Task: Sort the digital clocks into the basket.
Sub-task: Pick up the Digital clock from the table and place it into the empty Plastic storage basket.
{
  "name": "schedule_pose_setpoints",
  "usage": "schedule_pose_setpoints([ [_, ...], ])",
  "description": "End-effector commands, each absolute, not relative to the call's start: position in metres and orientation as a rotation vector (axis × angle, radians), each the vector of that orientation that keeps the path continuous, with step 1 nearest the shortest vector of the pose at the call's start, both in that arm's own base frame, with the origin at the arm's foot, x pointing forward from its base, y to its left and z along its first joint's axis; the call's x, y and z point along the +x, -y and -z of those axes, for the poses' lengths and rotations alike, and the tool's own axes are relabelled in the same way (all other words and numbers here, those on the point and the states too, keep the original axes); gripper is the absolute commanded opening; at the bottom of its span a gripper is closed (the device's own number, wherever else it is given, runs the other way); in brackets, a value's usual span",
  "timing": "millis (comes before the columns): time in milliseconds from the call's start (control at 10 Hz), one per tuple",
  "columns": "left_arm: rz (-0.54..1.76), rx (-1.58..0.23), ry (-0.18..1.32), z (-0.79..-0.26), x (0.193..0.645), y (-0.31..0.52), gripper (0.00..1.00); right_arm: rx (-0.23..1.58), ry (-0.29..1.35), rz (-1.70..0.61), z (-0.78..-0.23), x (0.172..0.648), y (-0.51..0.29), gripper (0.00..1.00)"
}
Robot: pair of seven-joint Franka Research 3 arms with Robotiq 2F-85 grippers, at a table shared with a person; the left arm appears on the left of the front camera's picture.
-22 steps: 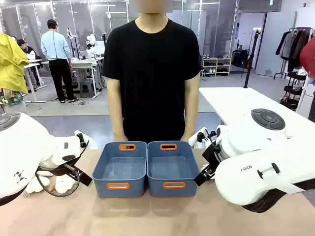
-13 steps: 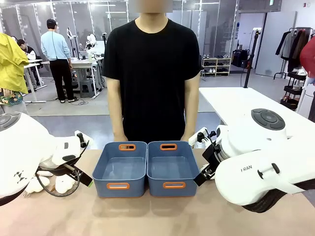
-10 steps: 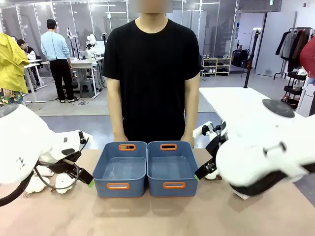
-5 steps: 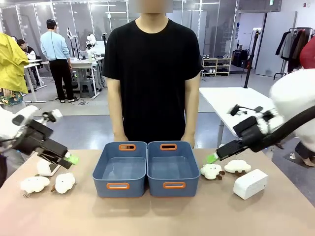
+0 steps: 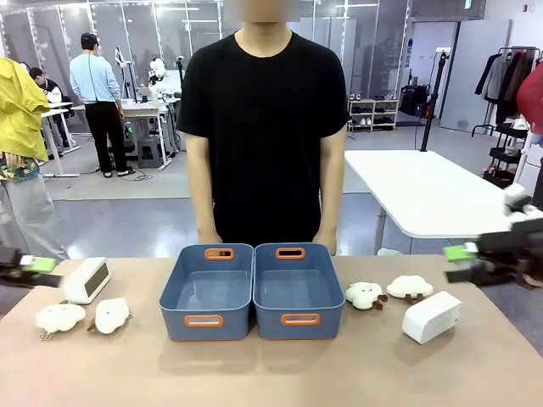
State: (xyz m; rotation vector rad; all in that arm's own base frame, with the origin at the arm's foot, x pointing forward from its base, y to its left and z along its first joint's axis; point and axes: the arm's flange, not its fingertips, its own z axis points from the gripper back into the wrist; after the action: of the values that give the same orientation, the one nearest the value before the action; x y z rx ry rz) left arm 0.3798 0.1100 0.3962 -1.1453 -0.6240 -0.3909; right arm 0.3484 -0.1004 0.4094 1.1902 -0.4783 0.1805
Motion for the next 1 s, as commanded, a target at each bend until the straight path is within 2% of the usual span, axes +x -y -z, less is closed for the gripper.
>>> schedule_pose_setpoints([
  [0,0.257,-1.193,0.736,-0.376,0.358,-0.159,1.00,1.136,0.474,0.007,-0.411,0.307,0.148,1.00],
  [200,0.086,-1.179,0.789,-0.363,0.313,-0.210,1.00,1.168,0.537,0.136,-0.405,0.260,0.186,1.00],
  [400,-0.011,-1.187,0.841,-0.354,0.295,-0.222,1.00,1.178,0.614,0.227,-0.396,0.230,0.208,1.00],
  [600,-0.076,-1.161,0.848,-0.363,0.292,-0.220,1.00,1.154,0.643,0.301,-0.385,0.222,0.208,1.00],
  [700,-0.012,-1.159,0.815,-0.349,0.288,-0.233,1.00,1.155,0.624,0.226,-0.401,0.238,0.241,1.00],
  [900,-0.012,-1.159,0.815,-0.349,0.288,-0.233,1.00,1.155,0.624,0.226,-0.401,0.238,0.241,1.00],
])
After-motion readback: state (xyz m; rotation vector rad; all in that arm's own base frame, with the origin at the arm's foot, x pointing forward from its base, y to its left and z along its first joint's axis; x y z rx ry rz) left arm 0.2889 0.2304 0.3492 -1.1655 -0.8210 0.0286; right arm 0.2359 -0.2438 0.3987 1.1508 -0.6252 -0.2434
